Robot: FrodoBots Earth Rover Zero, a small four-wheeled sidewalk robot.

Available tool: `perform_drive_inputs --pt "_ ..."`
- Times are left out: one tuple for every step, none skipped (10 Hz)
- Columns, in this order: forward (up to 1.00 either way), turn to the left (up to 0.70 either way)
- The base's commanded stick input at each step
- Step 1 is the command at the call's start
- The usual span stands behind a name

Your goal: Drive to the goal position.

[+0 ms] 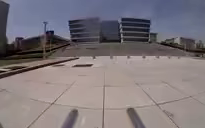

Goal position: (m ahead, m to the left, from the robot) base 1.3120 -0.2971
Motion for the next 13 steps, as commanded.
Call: perform_drive_inputs --pt "0.70 0.00" --pt "0.70 0.00" --pt "0.70 0.00" --pt "0.70 0.00" --pt "0.70 0.00" --pt "0.70 0.00" --pt "0.70 0.00" --pt "0.70 0.00" --pt "0.70 0.00" --pt "0.70 0.00" --pt "0.70 0.00" --pt "0.70 0.00" --pt "0.70 0.00"
